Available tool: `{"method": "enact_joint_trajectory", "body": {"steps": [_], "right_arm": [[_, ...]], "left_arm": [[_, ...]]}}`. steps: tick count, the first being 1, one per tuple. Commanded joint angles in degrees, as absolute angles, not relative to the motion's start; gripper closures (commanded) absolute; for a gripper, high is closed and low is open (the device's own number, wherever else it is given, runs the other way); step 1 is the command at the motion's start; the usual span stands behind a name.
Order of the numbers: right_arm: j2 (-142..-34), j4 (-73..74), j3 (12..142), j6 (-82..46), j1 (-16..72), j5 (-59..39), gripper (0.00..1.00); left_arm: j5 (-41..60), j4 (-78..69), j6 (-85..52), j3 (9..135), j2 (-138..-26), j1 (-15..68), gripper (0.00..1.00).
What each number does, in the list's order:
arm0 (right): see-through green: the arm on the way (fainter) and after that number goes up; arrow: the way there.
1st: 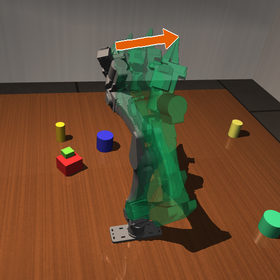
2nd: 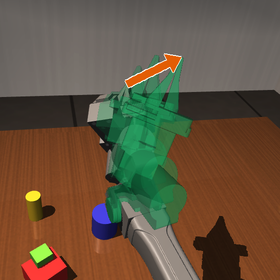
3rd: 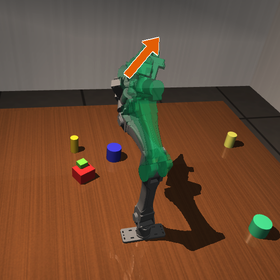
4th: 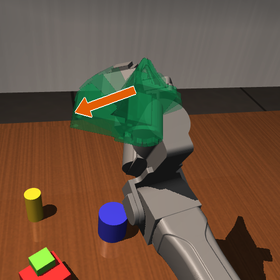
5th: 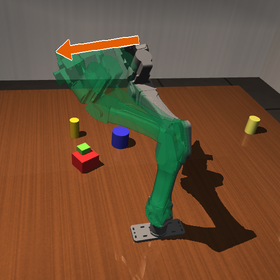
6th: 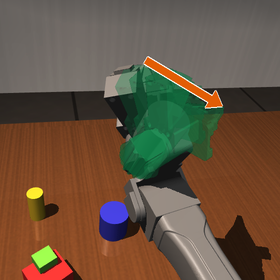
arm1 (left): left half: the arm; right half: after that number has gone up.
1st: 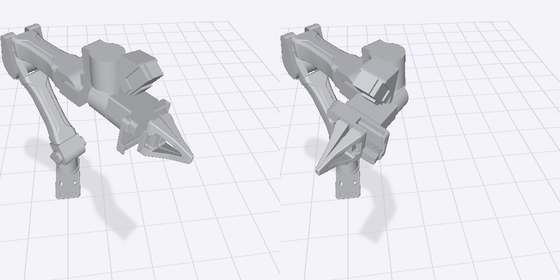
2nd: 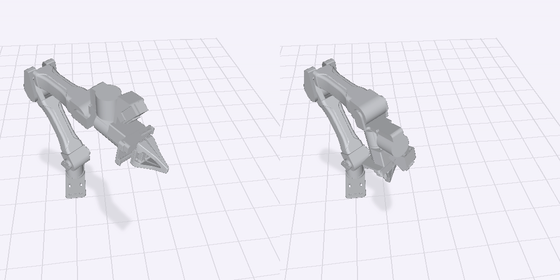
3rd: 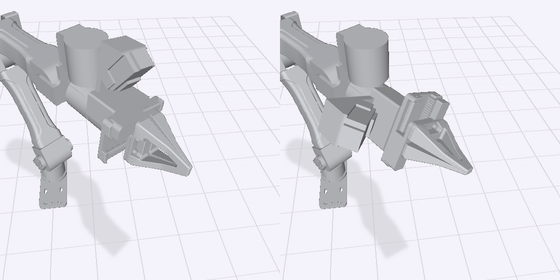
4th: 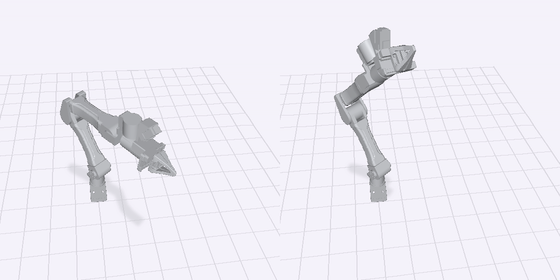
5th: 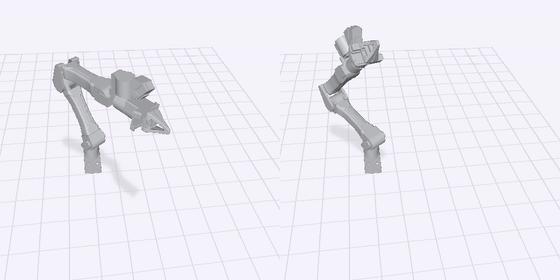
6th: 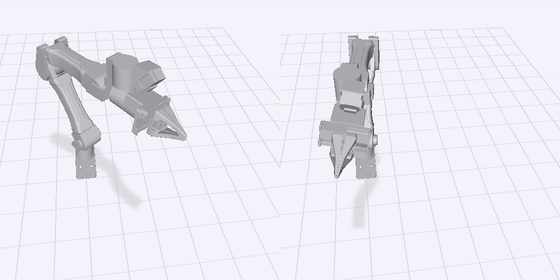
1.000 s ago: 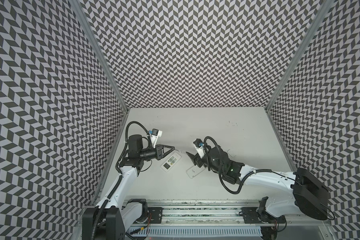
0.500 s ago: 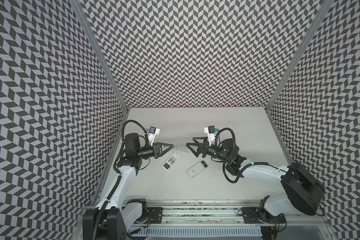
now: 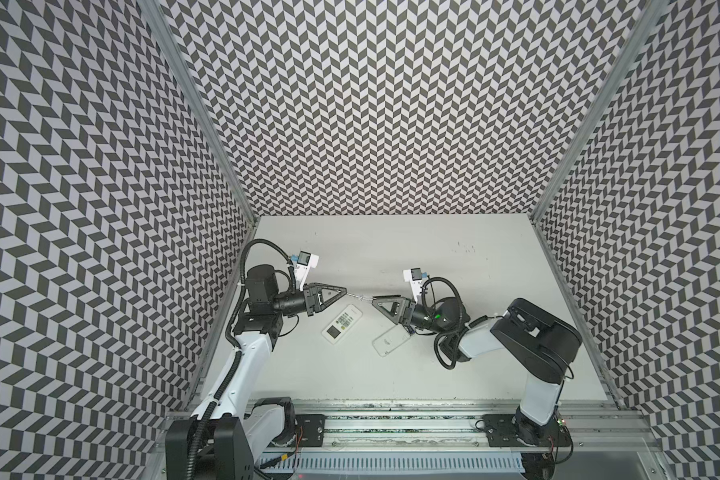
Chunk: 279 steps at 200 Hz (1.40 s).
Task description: Unload the batteries from the remote control
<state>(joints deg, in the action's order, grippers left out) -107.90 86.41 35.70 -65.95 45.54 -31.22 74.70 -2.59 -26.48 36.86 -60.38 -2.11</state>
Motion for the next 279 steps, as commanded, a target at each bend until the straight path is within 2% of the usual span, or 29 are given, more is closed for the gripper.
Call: {"method": "enact_joint_trajectory", "body": {"steps": [1, 28, 56, 132, 160, 186, 203, 251, 279], "right_arm": [[-108.9, 107.9, 38.0, -71.0, 47.1, -32.9, 0.27], [-109.0, 106.8, 38.5, -68.1, 47.9, -32.3, 0.29], [-110.3, 107.9, 39.2, -71.3, 47.9, -29.7, 0.39], [-110.0, 107.9, 42.4, -69.4, 48.9, -32.0, 0.48], [-110.2, 108.0, 43.1, -70.7, 48.9, -32.1, 0.57], [-109.9, 107.9, 43.3, -69.1, 49.4, -32.4, 0.6], [-110.3, 107.9, 43.5, -69.7, 49.5, -32.5, 0.67], [-109.7, 107.9, 42.8, -68.0, 49.7, -32.5, 0.77], [-108.7, 107.9, 41.6, -66.5, 49.7, -32.3, 0.91]], "left_arm": [[76.8, -3.8, -26.3, 37.6, -59.6, -1.7, 1.0], [75.0, -3.5, -24.9, 36.6, -59.5, -0.9, 1.0], [75.2, -2.2, -23.8, 36.3, -59.9, -0.6, 1.0], [72.8, -3.0, -23.6, 34.6, -59.6, 0.0, 1.0], [72.8, -1.8, -23.0, 34.6, -59.8, -0.1, 1.0], [72.3, -3.0, -23.2, 33.9, -59.3, 0.2, 1.0], [72.3, -2.8, -23.2, 33.8, -59.3, 0.3, 1.0], [72.0, -2.8, -23.0, 33.7, -59.4, 0.6, 1.0], [70.8, -2.1, -22.8, 34.1, -59.8, 0.2, 1.0]]}}
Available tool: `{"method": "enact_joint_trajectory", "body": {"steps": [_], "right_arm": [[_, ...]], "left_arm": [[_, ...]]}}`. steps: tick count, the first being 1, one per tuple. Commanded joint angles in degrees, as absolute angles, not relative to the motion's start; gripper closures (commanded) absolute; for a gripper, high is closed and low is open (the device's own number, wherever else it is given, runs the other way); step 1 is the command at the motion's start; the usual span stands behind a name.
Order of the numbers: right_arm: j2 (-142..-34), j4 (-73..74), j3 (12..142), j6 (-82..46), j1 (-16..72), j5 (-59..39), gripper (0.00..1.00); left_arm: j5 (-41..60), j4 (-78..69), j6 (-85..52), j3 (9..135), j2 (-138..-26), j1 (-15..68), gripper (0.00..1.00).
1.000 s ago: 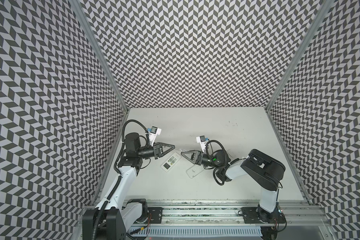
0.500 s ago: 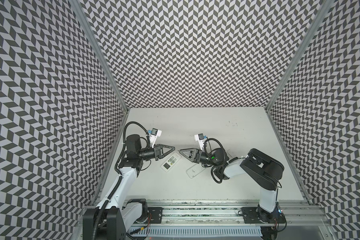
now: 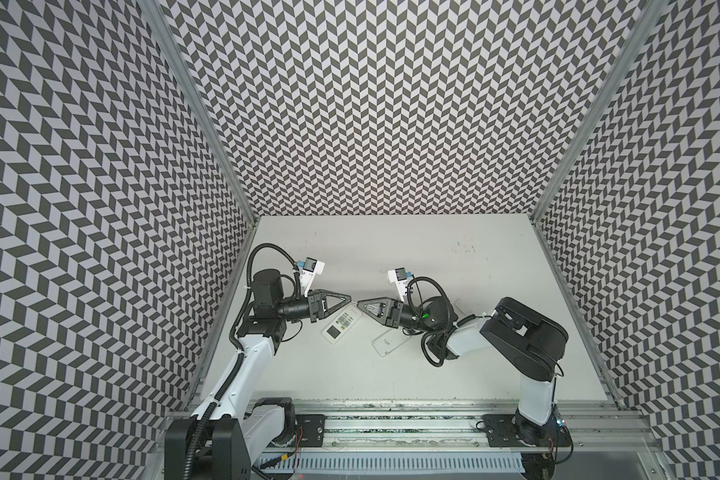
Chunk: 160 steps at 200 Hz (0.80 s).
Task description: Unload the batteries from the remote control
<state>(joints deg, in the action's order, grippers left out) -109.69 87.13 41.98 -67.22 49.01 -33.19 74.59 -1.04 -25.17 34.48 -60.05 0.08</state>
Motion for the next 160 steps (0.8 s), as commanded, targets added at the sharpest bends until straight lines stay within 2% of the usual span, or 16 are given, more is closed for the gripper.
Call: {"method": "enact_joint_trajectory", "body": {"steps": [1, 8, 12, 41, 60, 91, 111, 143, 160], "right_arm": [[-108.7, 107.9, 41.5, -66.4, 49.7, -32.3, 0.92], [-108.7, 107.9, 41.1, -65.8, 49.6, -32.3, 0.96], [-108.7, 107.9, 40.9, -65.6, 49.4, -32.3, 0.98], [-106.8, 107.9, 38.6, -65.9, 48.2, -32.0, 1.0], [-104.1, 108.0, 34.7, -62.9, 46.8, -31.0, 1.0], [-99.5, 107.9, 27.7, -63.4, 41.1, -29.4, 1.0], [-95.1, 107.0, 22.2, -60.7, 37.6, -29.4, 1.0], [-86.7, 101.0, 15.4, -57.1, 32.5, -29.7, 1.0], [-79.6, 91.2, 13.6, -50.8, 31.0, -29.5, 1.0]], "left_arm": [[70.7, -2.1, -22.8, 34.1, -59.7, 0.2, 1.0], [70.2, -2.3, -22.8, 33.8, -59.5, 0.3, 1.0], [70.1, -2.2, -22.8, 33.8, -59.4, 0.3, 0.96], [68.9, 0.8, -19.8, 35.4, -59.5, -0.3, 0.54], [67.1, 2.0, -17.9, 36.5, -59.2, -0.4, 0.39], [65.1, 9.7, -11.8, 41.0, -60.1, -0.2, 0.28], [58.9, 12.0, -9.2, 43.2, -60.9, 0.6, 0.21], [55.2, 15.9, -7.9, 46.3, -62.4, 1.8, 0.19], [51.1, 18.4, -4.9, 48.2, -63.7, 4.1, 0.17]]}}
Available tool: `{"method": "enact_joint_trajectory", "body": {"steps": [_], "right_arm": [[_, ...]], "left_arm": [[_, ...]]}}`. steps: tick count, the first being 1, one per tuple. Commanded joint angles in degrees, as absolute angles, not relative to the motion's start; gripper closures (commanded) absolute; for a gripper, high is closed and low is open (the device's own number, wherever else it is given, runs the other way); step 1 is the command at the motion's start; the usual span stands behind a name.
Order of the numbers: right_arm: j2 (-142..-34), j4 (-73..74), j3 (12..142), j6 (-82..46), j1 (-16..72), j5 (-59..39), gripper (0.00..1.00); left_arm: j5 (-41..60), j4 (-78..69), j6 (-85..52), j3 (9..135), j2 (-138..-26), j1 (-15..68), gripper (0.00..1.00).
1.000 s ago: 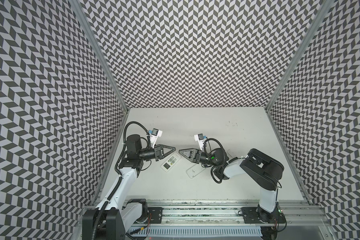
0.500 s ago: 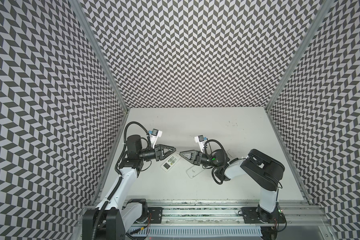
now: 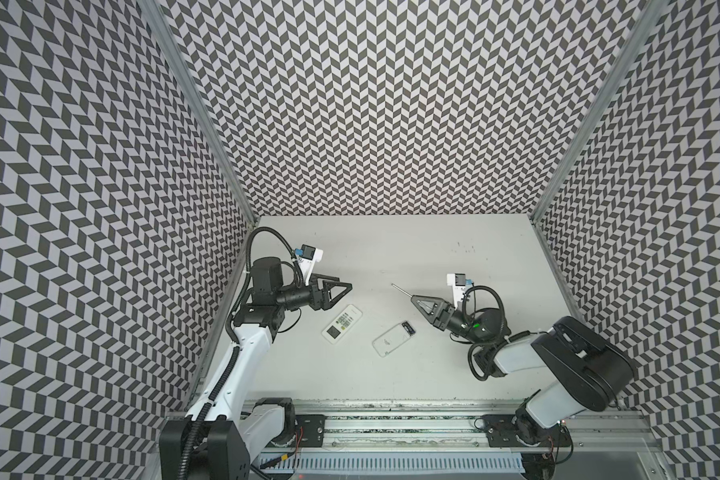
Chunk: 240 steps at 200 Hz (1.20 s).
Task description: Unload the batteries from the remote control
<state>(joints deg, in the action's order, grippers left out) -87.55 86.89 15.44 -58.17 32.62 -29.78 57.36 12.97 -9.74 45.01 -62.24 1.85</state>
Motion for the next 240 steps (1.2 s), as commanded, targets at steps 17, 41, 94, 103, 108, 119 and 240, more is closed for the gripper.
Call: {"method": "enact_joint_trajectory", "body": {"steps": [17, 41, 94, 103, 108, 119, 240], "right_arm": [[-71.8, 75.6, 14.5, -41.1, 30.7, -28.0, 1.0], [-60.3, 53.1, 18.4, -30.2, 30.6, -23.3, 1.0], [-41.2, 26.5, 23.5, -14.9, 30.6, -12.0, 1.0], [-38.5, 23.9, 23.7, -13.3, 30.7, -10.7, 1.0], [-37.1, 22.4, 23.9, -12.5, 30.7, -9.9, 1.0], [-34.3, 18.8, 24.3, -10.8, 30.7, -8.2, 1.0], [-30.4, -5.4, 32.9, 11.2, 30.7, -3.4, 1.0]], "left_arm": [[45.2, 21.6, -0.6, 50.8, -65.6, 8.3, 0.14], [37.4, 26.3, 4.9, 55.6, -69.2, 14.3, 0.1], [26.0, 29.2, 10.7, 60.6, -79.3, 25.8, 0.0], [25.4, 29.2, 10.6, 60.6, -81.2, 26.9, 0.0], [24.9, 28.9, 10.6, 60.5, -82.2, 27.6, 0.0], [23.6, 28.2, 10.8, 59.9, -84.1, 29.9, 0.0], [13.1, 23.2, 15.3, 51.3, -92.3, 43.1, 0.0]]}}
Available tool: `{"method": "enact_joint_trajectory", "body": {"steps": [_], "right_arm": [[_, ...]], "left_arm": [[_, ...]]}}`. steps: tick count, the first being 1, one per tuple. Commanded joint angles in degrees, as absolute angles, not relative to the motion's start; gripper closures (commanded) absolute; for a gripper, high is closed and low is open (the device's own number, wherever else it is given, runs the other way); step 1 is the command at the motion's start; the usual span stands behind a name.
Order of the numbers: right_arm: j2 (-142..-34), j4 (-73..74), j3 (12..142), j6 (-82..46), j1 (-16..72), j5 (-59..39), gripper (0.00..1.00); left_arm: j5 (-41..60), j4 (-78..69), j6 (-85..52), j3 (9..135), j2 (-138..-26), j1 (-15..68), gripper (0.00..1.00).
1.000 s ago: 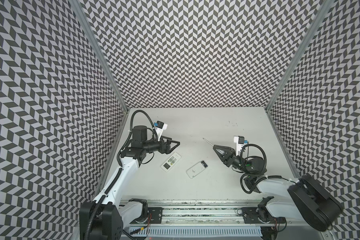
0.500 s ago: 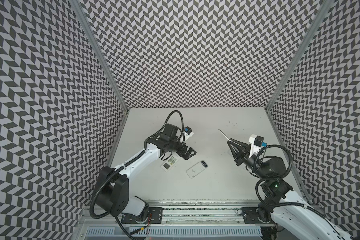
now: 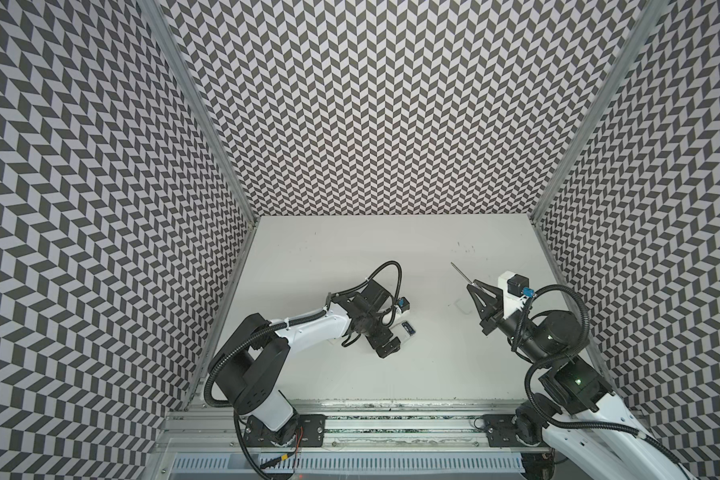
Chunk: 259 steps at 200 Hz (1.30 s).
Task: Unload the batteries from the remote control
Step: 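Grasp the open remote with the left gripper while the right brings the screwdriver near, then hold the remote with the left gripper and point the screwdriver tip at the batteries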
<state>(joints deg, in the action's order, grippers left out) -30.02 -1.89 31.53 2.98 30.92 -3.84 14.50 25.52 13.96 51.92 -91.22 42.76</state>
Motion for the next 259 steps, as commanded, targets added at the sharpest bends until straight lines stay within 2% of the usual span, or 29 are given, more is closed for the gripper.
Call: {"method": "enact_joint_trajectory", "body": {"steps": [1, 48, 74, 108, 145, 173, 223, 259], "right_arm": [[-30.4, -5.5, 32.9, 11.5, 30.7, -3.5, 1.0], [-33.6, -10.8, 33.6, 25.2, 31.8, -11.4, 1.0], [-36.6, -12.3, 34.3, 28.5, 33.8, -10.5, 1.0], [-40.2, -12.8, 32.2, 34.8, 40.4, -3.6, 1.0], [-39.8, -11.6, 28.5, 37.1, 43.5, -2.5, 1.0], [-39.1, -16.4, 29.5, 36.4, 43.5, -3.5, 1.0], [-37.4, -27.7, 30.3, 36.7, 43.6, -4.5, 1.0], [-37.4, -27.9, 28.1, 39.9, 45.9, -9.3, 1.0]], "left_arm": [[13.1, 23.1, 15.4, 51.3, -92.3, 43.0, 0.0], [13.3, 22.6, 17.8, 50.1, -93.8, 44.8, 0.05], [12.3, 23.4, 19.0, 51.1, -95.4, 46.6, 0.09], [12.1, 23.7, 19.3, 51.4, -97.4, 47.3, 0.17], [11.9, 24.2, 20.3, 51.4, -98.4, 47.4, 0.35], [13.1, 25.0, 21.9, 49.7, -95.7, 47.4, 0.51], [15.1, 26.9, 28.7, 44.4, -88.8, 47.3, 0.59], [16.1, 29.1, 31.7, 42.9, -87.0, 46.7, 0.64]]}}
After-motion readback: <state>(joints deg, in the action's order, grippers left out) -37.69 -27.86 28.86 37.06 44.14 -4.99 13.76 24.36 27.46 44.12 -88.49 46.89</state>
